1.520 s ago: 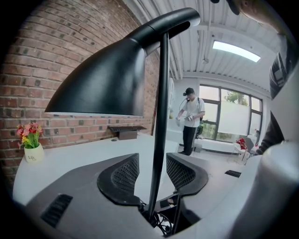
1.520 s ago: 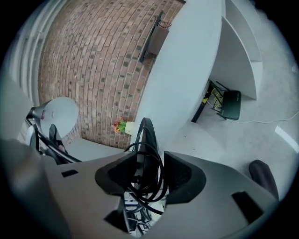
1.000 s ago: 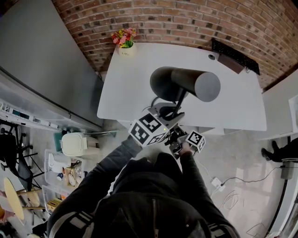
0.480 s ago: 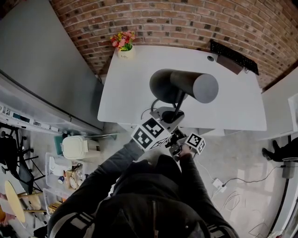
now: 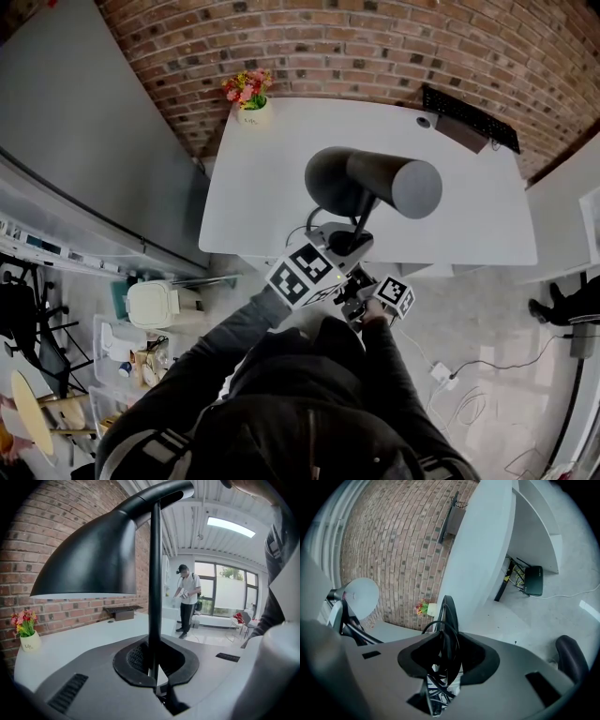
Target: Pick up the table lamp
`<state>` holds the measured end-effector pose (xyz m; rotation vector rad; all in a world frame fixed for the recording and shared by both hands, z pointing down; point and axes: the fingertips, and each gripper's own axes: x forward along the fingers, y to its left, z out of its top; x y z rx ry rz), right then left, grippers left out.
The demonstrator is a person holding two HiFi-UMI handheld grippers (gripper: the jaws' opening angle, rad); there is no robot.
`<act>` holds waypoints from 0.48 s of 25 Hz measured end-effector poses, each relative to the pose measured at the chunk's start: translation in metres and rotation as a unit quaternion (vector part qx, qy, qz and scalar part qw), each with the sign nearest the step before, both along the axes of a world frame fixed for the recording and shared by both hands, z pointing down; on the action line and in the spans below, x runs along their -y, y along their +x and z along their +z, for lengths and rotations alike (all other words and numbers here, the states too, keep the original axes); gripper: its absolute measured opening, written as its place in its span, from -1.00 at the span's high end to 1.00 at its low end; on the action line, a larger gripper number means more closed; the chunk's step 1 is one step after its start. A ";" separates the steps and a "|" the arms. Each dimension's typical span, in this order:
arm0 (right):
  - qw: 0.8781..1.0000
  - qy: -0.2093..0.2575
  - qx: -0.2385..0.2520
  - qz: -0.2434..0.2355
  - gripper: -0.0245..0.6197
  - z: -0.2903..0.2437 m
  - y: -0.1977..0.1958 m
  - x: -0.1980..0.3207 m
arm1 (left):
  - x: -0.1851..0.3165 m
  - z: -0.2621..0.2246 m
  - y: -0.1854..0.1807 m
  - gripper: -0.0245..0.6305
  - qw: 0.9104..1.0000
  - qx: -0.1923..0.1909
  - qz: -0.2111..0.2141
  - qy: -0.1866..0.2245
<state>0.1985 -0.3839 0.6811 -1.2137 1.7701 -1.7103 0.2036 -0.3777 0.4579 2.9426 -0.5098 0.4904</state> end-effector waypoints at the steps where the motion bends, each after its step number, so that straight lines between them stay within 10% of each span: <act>1: 1.000 0.000 0.001 0.000 0.57 0.000 0.000 -0.001 | -0.001 0.000 0.000 0.92 1.000 0.000 0.001 0.000; 12: 1.000 0.001 0.007 0.006 0.57 -0.001 -0.002 -0.008 | -0.009 -0.002 -0.004 0.92 1.000 -0.001 0.006 0.006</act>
